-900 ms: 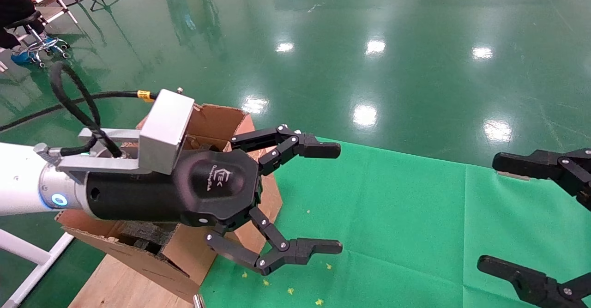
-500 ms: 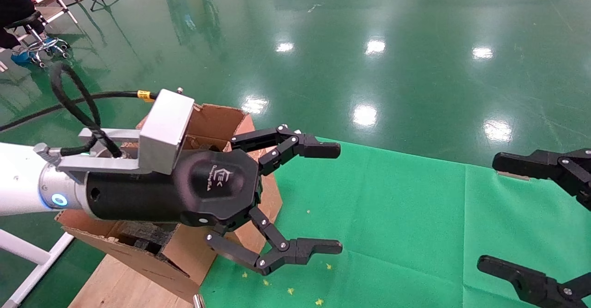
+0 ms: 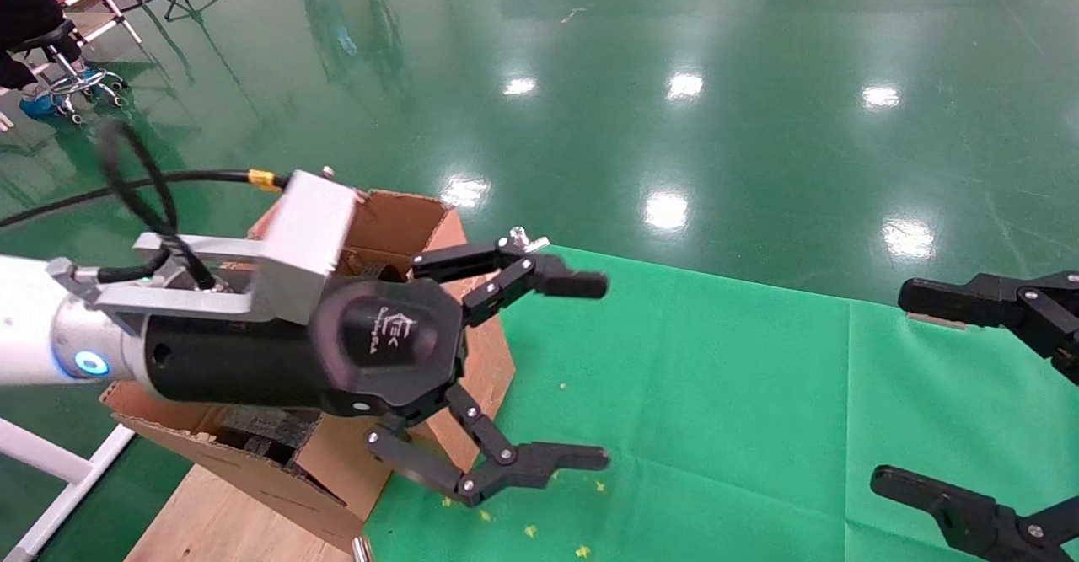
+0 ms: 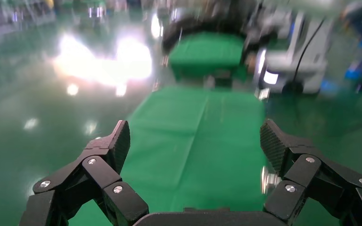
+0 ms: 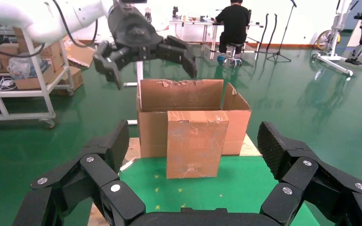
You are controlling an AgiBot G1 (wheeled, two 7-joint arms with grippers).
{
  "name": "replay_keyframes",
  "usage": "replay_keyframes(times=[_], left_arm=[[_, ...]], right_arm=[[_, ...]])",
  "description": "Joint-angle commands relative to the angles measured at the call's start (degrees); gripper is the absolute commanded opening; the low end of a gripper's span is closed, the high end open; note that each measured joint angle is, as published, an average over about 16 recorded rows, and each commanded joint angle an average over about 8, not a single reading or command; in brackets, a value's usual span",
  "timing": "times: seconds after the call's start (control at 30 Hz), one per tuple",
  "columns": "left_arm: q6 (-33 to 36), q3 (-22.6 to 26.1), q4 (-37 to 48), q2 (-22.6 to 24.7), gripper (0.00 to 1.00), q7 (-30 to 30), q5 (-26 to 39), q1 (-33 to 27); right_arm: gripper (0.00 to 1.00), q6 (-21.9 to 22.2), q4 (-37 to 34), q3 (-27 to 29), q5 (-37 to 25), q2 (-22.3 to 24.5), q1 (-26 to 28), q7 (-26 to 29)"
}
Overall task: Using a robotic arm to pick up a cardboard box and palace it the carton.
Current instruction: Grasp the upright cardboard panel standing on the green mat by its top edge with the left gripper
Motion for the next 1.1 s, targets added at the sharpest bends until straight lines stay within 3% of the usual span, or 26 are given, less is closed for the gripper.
replay_keyframes(times=[0.03,0.17,0.43,0.57,0.77,0.93,1.1], left_arm=[[-0.2,0.9,-0.7,-1.3,1.00,-1.1,3.2,-1.4],[-0.5,2.4,-0.7,-2.1,1.00,-3.6,7.4,-4.0],[-0.5,3.6,-0.4,-2.4,1.00,-4.9,9.9,-5.1],[-1.1,5.6,-1.3,-2.8,1.00,-8.7,15.9,-7.5],[-1.8,10.5,-2.5,-0.9,1.00,-19.7,31.8,-16.1],[-0.5,14.7,-2.2,2.3,1.00,-32.5,45.2,-22.7],[0.2,16.6,-1.7,4.6,1.00,-46.9,51.8,-25.3]], right_arm=[[0.00,0.0,0.0,0.0,0.0,0.0,0.0,0.0],[0.00,0.0,0.0,0.0,0.0,0.0,0.0,0.0],[0.00,0.0,0.0,0.0,0.0,0.0,0.0,0.0],[0.00,0.0,0.0,0.0,0.0,0.0,0.0,0.0],[0.00,0.0,0.0,0.0,0.0,0.0,0.0,0.0],[0.00,0.0,0.0,0.0,0.0,0.0,0.0,0.0],[0.00,0.0,0.0,0.0,0.0,0.0,0.0,0.0]])
